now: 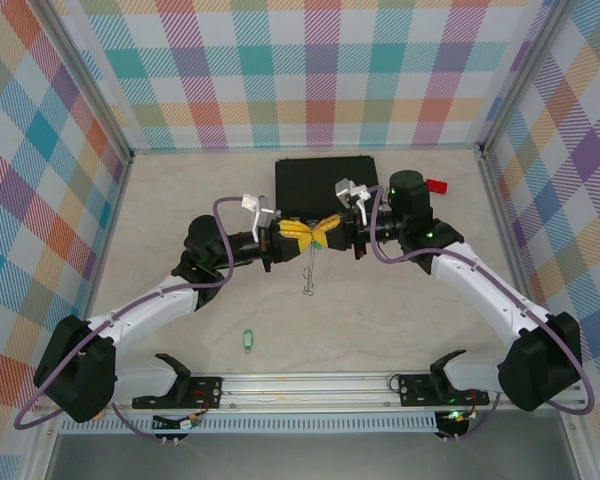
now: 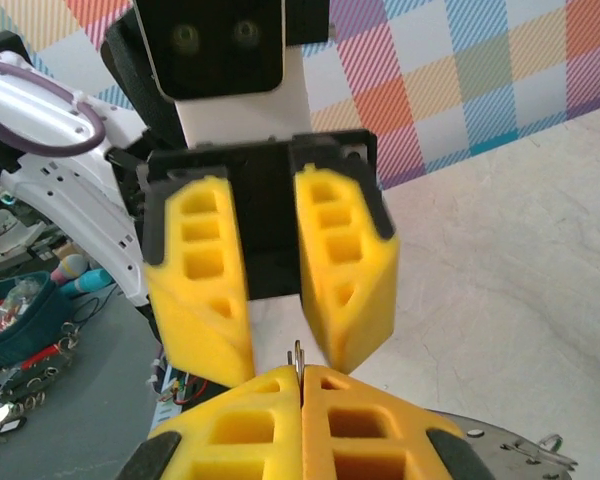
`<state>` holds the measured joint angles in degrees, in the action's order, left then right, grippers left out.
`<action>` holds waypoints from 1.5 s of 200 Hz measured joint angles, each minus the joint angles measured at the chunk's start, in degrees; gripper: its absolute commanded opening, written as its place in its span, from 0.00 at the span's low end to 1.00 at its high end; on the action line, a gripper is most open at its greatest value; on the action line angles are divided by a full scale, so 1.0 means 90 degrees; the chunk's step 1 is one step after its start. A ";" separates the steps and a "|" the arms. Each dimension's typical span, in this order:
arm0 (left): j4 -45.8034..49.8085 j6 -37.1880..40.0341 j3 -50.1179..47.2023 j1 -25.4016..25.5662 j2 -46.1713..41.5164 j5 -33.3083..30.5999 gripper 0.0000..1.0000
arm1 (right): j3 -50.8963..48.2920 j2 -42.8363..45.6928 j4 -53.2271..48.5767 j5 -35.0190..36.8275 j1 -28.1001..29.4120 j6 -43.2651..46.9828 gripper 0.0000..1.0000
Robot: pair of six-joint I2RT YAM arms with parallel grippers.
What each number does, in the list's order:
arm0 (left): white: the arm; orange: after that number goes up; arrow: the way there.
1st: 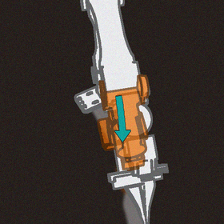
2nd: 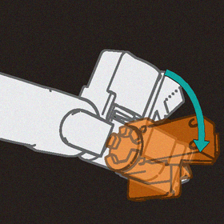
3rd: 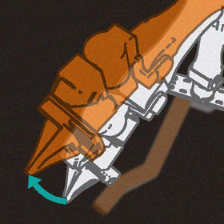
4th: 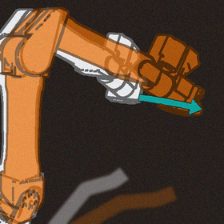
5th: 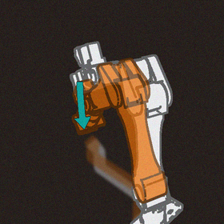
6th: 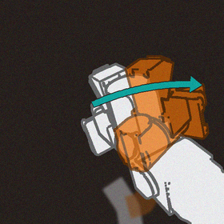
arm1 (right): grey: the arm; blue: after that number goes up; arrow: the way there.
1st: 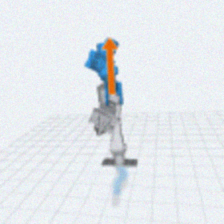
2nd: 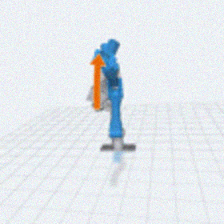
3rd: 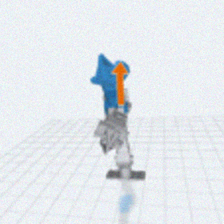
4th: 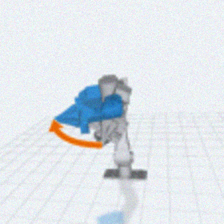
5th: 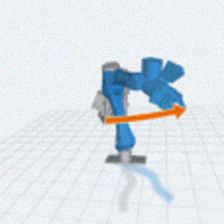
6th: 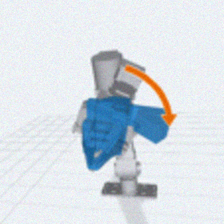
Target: Put the keys on the keyring
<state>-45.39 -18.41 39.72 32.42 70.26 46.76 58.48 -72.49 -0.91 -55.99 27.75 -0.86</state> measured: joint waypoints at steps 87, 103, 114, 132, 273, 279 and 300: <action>0.0998 0.0374 -0.0355 0.0000 -0.1129 -0.2215 0.76 | -0.0838 0.0248 0.0962 0.0860 0.0000 -0.0401 0.00; 0.1277 0.0369 -0.0697 -0.0002 -0.1438 -0.2926 0.80 | -0.0928 0.0265 0.1137 0.0940 0.0000 -0.0486 0.00; 0.1498 0.0386 -0.0928 -0.0010 -0.1615 -0.3332 0.82 | -0.0979 0.0265 0.1260 0.0993 0.0000 -0.0556 0.00; 0.1914 0.0367 -0.1282 -0.0012 -0.1882 -0.3956 0.84 | -0.1047 0.0265 0.1435 0.1010 0.0000 -0.0712 0.00; 0.6475 -0.1010 -0.1996 -0.0012 -0.3373 -0.6807 0.64 | -0.1423 0.0537 0.1904 0.1275 0.0000 -0.1246 0.00; 0.6713 -0.1098 -0.1940 -0.0012 -0.3373 -0.6802 0.63 | -0.1464 0.0537 0.1923 0.1285 0.0000 -0.1273 0.00; 0.7407 -0.1394 -0.1758 -0.0012 -0.3351 -0.6688 0.58 | -0.1627 0.0571 0.1991 0.1331 0.0000 -0.1358 0.00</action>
<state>21.28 -30.96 23.90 32.32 40.10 -13.43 43.83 -67.35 17.02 -44.01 27.75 -13.08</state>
